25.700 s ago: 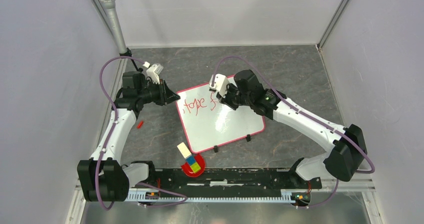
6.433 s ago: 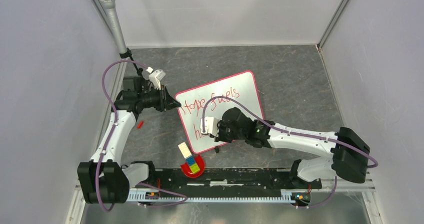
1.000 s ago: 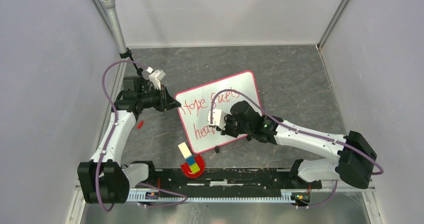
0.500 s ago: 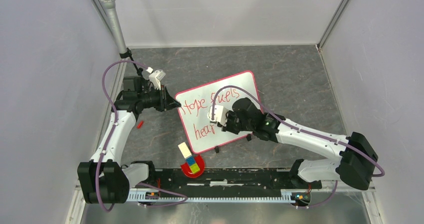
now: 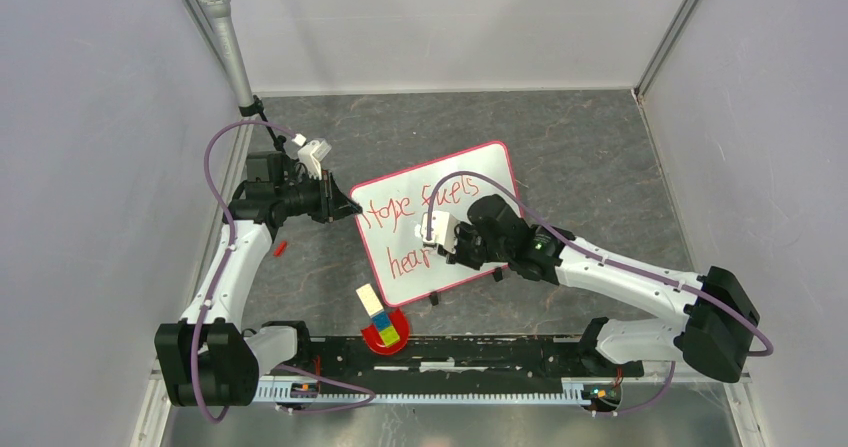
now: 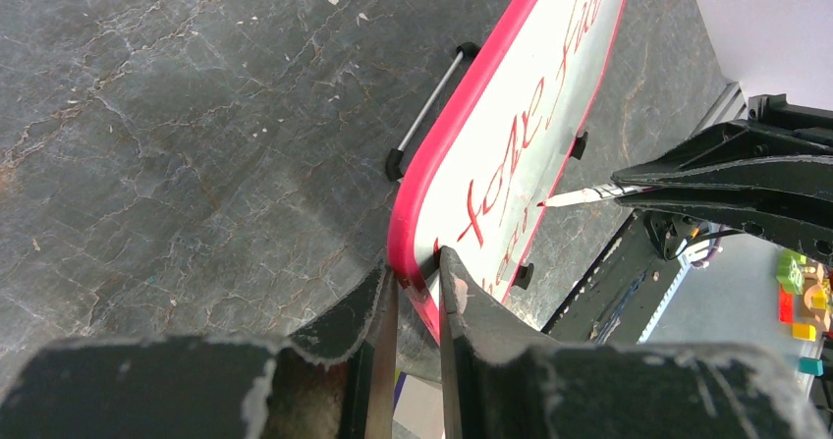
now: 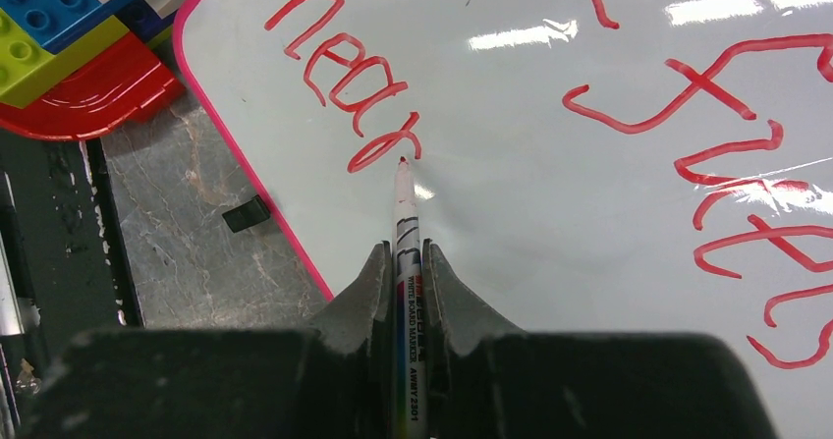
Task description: Write a sentence on the whiteboard
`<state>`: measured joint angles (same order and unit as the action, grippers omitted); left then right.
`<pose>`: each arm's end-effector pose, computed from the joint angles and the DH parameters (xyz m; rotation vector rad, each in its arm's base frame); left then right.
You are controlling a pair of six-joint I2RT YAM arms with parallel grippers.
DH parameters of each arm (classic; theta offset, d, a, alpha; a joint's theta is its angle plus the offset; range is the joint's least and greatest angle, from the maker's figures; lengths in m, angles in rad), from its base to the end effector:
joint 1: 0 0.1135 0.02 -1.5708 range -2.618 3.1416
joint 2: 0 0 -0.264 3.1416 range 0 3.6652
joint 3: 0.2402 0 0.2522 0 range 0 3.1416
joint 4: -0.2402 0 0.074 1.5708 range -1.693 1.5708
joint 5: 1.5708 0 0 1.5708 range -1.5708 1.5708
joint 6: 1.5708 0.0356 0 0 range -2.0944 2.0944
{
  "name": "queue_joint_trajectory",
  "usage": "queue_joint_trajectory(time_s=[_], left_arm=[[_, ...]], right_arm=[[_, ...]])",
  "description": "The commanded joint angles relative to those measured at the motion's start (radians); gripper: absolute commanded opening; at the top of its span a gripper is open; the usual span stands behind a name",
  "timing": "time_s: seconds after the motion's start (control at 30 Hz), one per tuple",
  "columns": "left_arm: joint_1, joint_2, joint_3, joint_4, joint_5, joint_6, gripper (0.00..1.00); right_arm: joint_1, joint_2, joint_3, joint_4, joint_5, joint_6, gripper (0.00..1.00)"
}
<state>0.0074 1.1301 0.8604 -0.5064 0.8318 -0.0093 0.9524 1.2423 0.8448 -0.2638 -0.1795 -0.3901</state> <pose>0.2296 -0.0246 0.2762 0.3861 2.1844 -0.9642 0.1513 0.2236 0.2569 -1.4872 1.7121 0.5032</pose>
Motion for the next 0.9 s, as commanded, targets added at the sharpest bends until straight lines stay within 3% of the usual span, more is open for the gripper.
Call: queue_joint_trajectory(time_s=[0.0, 0.53, 0.87], left_arm=[[-0.010, -0.008, -0.009, -0.029, 0.006, 0.032, 0.03], [-0.009, -0.005, -0.011, -0.029, 0.003, 0.033, 0.03], [-0.009, -0.002, -0.011, -0.029, 0.003, 0.034, 0.03]], right_arm=[[-0.004, -0.002, 0.039, 0.035, 0.010, 0.002, 0.00], [-0.046, -0.033, -0.009, 0.010, 0.131, -0.038, 0.00], [-0.052, -0.049, 0.036, -0.005, 0.061, -0.029, 0.00]])
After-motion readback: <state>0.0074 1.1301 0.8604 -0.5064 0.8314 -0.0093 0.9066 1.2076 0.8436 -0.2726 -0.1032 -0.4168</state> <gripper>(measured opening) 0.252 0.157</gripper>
